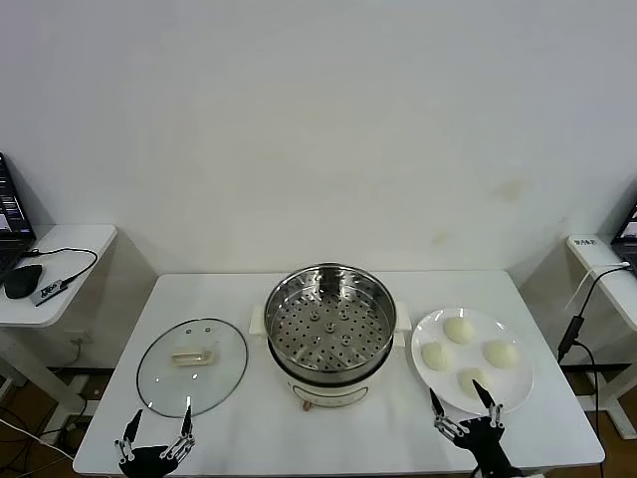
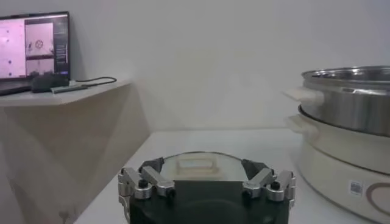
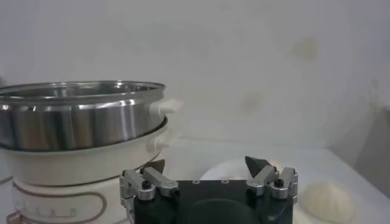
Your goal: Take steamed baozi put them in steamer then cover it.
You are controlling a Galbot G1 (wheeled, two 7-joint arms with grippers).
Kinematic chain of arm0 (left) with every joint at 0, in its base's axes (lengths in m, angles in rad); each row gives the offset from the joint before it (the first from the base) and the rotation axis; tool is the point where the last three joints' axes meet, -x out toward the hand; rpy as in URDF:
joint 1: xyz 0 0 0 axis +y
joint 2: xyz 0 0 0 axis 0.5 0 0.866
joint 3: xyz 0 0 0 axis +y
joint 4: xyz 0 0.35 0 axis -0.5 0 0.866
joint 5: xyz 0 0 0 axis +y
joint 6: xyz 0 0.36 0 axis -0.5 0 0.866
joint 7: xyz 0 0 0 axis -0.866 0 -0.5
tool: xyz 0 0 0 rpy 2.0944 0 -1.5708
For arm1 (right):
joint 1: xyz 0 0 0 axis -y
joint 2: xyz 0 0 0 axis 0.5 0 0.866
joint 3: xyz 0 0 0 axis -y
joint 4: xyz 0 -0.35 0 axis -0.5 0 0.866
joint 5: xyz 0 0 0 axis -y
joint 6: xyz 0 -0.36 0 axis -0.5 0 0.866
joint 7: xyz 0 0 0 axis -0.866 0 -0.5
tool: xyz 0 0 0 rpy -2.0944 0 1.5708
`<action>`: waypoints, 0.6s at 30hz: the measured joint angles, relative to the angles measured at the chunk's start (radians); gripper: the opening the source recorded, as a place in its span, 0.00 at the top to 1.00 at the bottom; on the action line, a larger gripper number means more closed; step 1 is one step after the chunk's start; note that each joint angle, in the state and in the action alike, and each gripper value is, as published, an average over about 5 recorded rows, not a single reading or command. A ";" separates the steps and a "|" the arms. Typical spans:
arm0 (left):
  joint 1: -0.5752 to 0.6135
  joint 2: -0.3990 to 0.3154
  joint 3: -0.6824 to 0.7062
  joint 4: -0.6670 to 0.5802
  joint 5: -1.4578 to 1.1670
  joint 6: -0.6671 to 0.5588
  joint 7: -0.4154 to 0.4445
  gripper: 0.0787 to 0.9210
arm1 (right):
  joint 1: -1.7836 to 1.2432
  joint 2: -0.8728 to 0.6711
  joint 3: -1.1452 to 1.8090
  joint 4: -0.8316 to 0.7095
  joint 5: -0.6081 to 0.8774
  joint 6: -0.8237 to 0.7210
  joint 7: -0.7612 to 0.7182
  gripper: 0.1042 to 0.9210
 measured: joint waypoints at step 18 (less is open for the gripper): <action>-0.081 0.038 -0.021 -0.017 0.147 0.117 -0.011 0.12 | 0.236 -0.263 0.092 -0.093 -0.316 -0.118 -0.070 0.12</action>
